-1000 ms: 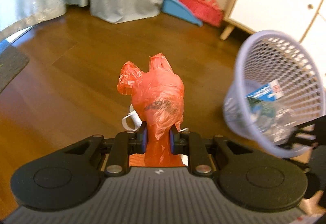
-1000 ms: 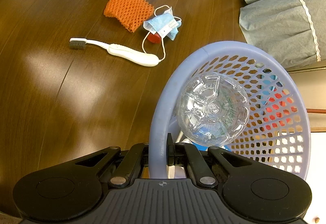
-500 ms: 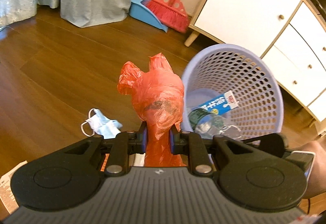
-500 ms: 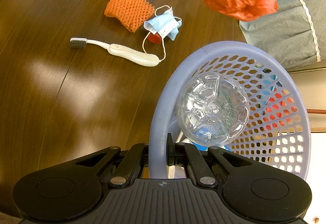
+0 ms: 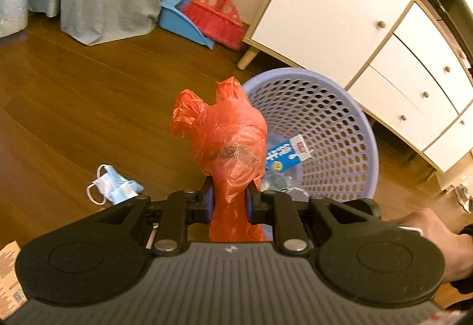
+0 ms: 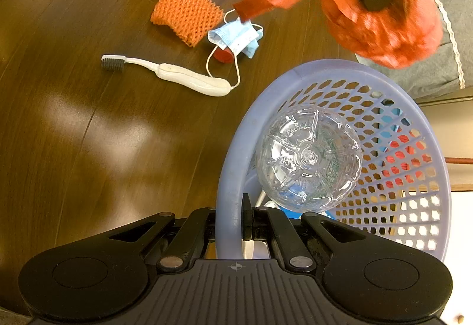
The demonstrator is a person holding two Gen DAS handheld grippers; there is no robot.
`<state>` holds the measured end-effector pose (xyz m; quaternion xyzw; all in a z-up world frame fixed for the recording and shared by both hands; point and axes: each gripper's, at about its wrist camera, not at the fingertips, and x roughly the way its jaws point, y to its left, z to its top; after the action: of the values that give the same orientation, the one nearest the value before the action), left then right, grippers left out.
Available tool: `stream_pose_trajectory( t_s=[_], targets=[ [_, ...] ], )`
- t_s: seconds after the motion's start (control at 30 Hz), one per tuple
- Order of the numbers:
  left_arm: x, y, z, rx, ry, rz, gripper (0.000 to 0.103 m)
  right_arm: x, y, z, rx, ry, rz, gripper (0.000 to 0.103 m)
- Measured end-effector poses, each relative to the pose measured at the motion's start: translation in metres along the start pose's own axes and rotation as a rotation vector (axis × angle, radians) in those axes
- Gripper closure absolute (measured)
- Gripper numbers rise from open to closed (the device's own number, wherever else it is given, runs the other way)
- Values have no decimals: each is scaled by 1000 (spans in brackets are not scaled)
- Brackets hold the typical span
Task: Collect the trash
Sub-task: 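Carry the red bag with the left gripper and release it into the wastebasket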
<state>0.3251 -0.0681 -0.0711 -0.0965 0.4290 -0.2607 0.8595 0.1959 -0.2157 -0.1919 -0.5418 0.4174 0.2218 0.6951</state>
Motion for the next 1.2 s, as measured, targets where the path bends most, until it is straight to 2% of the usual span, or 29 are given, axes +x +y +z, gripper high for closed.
stream_pose_trajectory(
  t_s=[0.57,1.2],
  targets=[
    [22,-35,15,33,36,-145,87,-2,1,4,1,1,0,103],
    [56,-56,34,72,79,-223,84,-3,1,5,8,-1,1,103]
  ],
)
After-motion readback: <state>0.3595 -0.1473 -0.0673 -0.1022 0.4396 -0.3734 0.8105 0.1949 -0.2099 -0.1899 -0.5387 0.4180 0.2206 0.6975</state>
